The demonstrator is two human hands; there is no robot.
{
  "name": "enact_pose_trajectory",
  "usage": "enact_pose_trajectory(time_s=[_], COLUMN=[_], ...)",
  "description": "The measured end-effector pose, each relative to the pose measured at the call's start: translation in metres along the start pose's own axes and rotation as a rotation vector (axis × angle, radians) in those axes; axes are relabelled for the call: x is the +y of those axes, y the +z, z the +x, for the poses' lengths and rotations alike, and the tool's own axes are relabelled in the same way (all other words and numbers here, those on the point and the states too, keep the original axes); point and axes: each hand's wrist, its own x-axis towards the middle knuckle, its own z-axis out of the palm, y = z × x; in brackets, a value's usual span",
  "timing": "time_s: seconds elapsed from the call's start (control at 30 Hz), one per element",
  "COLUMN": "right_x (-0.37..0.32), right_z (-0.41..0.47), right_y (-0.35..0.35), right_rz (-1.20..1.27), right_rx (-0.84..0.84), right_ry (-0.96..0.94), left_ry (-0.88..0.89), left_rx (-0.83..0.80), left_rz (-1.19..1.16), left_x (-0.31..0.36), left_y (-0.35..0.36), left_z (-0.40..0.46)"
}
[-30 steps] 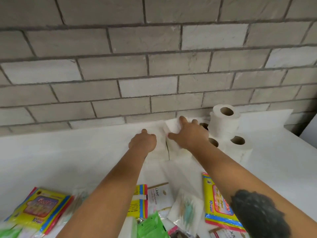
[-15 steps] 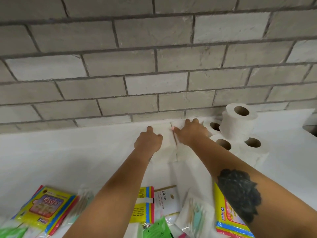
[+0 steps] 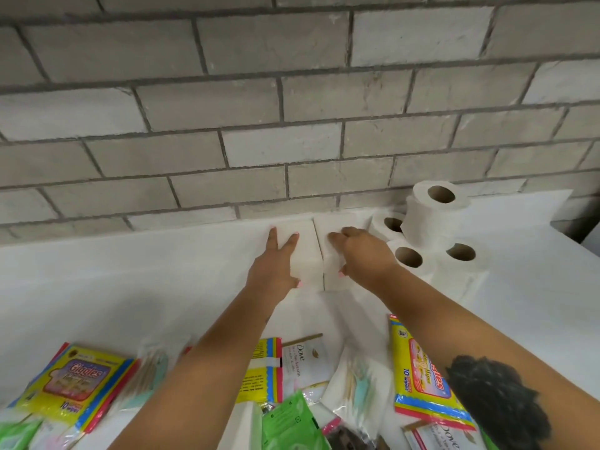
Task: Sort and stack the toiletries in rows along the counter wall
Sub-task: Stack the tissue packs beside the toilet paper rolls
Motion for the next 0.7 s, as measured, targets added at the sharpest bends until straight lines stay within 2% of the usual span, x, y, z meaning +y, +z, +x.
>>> enact_pose_trajectory(time_s=[0.1,0.33,0.7], right_x=[0.001,-0.001,-0.008], right_z=[0.001,0.004,0.005], right_y=[0.008,0.015,0.004], right_rz=[0.0,-0.03,0.068], right_rx=[0.071,0.107,-0.008], right_ry=[0.002,0.009,0.054], left_ry=[-0.018,-0.017,-0.023], left_rx=[0.015,0.028,0.004], left_rz=[0.035,0.094,0.238], left_x=[0.003,0.005,0.007], left_y=[0.003,0.002,0.008], left_z=[0.004,0.007,0.007])
